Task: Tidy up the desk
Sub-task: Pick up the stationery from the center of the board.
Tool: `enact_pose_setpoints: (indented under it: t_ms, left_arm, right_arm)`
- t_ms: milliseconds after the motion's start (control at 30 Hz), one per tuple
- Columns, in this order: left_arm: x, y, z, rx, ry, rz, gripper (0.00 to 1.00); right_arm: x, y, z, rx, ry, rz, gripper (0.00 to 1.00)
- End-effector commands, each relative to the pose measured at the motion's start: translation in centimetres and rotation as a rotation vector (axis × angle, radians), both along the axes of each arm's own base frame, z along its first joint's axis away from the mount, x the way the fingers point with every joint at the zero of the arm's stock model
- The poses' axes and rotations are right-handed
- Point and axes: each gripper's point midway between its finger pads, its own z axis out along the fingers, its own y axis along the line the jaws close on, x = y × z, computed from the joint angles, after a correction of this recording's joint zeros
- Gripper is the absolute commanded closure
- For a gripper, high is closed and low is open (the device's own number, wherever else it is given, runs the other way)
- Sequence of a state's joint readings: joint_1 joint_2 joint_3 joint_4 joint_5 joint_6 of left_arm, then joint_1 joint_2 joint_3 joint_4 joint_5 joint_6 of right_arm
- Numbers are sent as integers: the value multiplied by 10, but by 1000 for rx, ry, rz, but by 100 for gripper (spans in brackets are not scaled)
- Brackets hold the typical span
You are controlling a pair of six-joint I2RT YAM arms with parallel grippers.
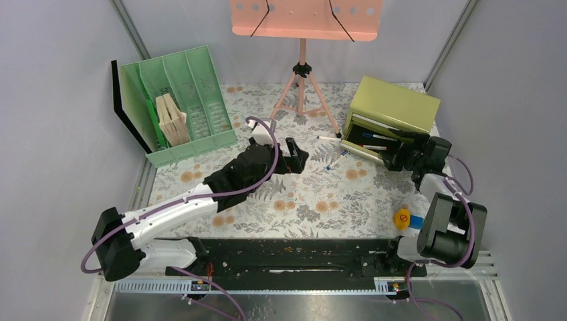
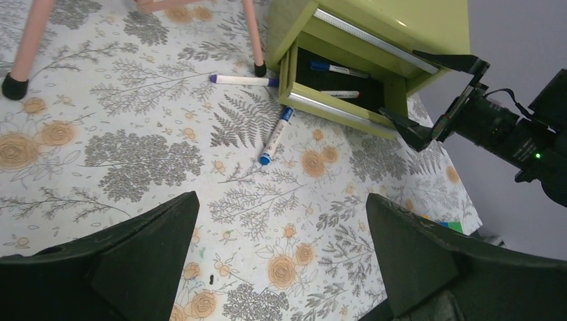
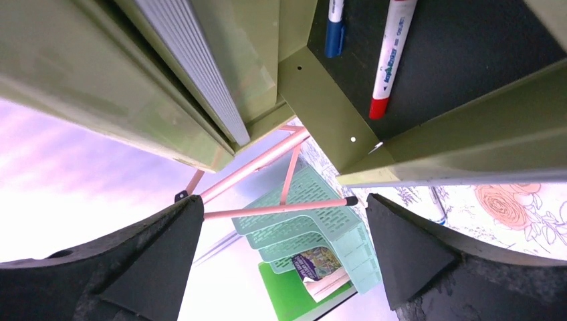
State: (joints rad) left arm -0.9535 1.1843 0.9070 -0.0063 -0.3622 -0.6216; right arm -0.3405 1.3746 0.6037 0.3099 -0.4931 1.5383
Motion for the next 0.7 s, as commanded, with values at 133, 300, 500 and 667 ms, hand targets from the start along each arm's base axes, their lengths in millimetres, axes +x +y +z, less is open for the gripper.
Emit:
enact_pose_setpoints:
  t_ms: [133, 300, 500, 667]
  left_arm:
    - [-1, -23, 22, -2, -44, -117, 1]
    - [4, -29, 8, 95, -32, -142, 1]
    - [12, -44, -20, 275, 40, -209, 1]
    - [11, -66, -51, 368, 118, -329, 1]
  right_arm:
    - [-27, 21, 7, -16, -4, 100, 1]
    - [-50, 34, 1, -55, 34, 190, 1]
    - [-84, 48, -11, -100, 92, 290, 1]
    - [-97, 50, -9, -194, 120, 402, 1]
